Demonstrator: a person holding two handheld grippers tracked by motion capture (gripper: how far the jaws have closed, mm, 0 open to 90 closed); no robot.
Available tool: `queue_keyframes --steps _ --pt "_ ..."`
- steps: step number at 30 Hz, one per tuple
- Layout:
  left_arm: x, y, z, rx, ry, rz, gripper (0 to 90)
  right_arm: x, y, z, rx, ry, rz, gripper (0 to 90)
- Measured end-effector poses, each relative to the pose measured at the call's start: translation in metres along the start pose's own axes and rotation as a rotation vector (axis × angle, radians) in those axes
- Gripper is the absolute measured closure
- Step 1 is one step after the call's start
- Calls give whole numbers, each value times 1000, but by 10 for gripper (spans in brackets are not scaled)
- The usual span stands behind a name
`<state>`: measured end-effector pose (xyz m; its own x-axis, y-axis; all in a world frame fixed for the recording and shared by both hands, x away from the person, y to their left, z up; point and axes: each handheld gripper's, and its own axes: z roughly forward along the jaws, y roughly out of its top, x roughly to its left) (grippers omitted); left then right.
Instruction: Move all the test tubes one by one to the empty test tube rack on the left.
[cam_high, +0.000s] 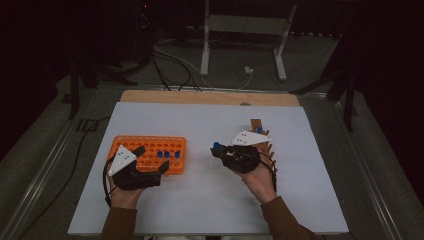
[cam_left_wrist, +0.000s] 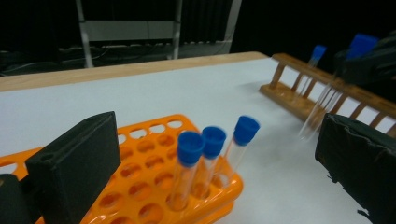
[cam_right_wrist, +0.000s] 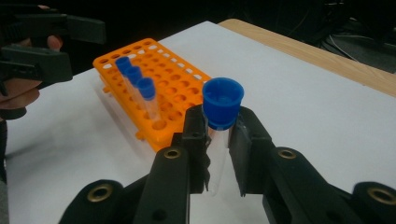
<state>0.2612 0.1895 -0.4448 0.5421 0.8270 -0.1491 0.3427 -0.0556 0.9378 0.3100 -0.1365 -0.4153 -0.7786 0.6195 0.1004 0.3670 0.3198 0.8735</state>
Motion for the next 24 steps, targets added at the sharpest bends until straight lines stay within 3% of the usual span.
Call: queue_keyframes --steps 4,10,24 --pt "-4 3 -1 -6 -7 6 10 5 3 3 -3 15 -5 767" --pt "-12 7 2 -14 -52 4 10 12 7 8 -7 40 -6 767" --pt "-23 6 10 24 -61 43 28 25 13 16 -13 93 -9 767"
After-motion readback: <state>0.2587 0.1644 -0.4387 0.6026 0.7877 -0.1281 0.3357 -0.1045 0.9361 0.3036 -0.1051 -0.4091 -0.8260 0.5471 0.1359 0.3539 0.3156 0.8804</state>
